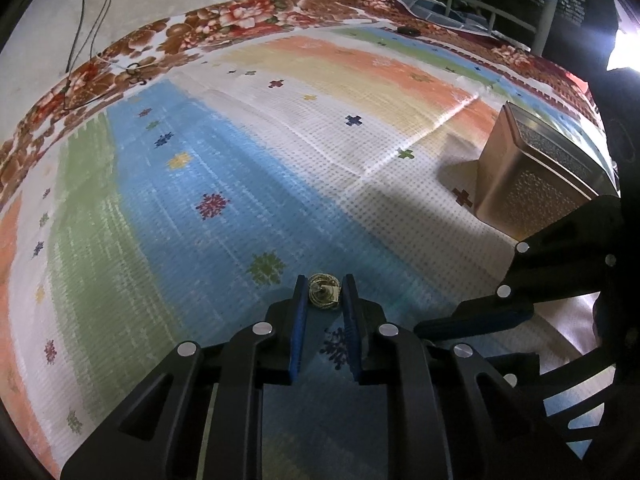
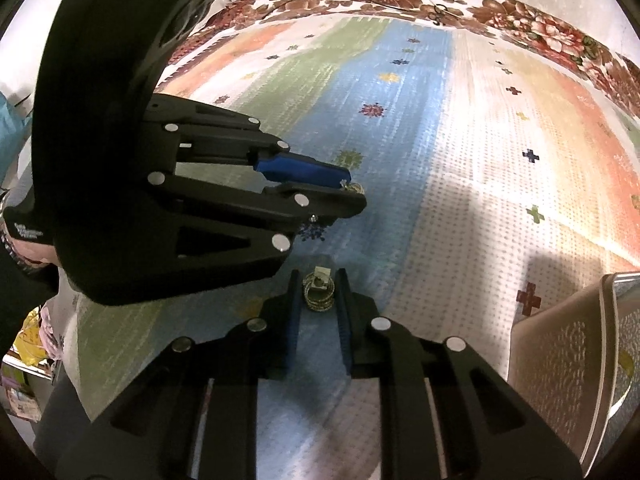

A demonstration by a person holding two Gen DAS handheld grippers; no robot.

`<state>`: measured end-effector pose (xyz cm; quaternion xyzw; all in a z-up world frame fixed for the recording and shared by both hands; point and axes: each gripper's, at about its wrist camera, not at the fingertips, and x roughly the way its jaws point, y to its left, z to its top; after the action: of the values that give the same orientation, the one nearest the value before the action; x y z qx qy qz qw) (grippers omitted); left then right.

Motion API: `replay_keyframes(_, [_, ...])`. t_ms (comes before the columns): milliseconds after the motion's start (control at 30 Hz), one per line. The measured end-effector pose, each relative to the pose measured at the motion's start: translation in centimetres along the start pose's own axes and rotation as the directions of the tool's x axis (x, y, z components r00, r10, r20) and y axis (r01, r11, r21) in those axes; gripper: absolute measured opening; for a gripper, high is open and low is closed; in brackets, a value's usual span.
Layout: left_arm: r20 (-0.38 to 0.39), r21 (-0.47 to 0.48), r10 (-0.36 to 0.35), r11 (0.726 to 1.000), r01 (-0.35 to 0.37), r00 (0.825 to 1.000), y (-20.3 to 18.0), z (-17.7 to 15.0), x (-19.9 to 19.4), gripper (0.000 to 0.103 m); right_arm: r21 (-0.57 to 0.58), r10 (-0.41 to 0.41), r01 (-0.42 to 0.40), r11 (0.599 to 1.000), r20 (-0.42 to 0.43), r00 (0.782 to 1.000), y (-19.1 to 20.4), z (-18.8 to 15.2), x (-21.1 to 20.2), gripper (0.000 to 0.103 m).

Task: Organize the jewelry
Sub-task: 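Grasp a gold ring with left gripper while right grasps another gold ring, then lower the gold ring into the tin with right gripper while left carries its ring over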

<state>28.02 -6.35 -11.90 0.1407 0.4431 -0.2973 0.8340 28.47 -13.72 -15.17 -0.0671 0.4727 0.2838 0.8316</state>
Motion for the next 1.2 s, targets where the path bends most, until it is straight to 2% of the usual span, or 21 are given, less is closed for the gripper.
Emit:
replay_keyframes(433, [0.013,-0.005,0.026,1.000,-0.026,1.000,-0.1,-0.7,-2.6,0.016,-0.021,-0.001,0.001,1.000,0.013,1.000,1.1,0.2,-1.8,0.018])
replay_keyframes(867, [0.019,-0.075,0.083,0.994,-0.082,0.996,0.0,-2.4,-6.1,0.016,-0.009,-0.028,0.028,1.000,0.026,0.999,2.0,-0.2,-4.3,0.018])
replay_keyframes(1200, [0.039,-0.083,0.113,0.990,-0.110,0.993,-1.5,-2.2,-9.0,0.016,-0.017,-0.052,0.053,0.998,0.067,0.996,2.7,-0.8,-7.8,0.018])
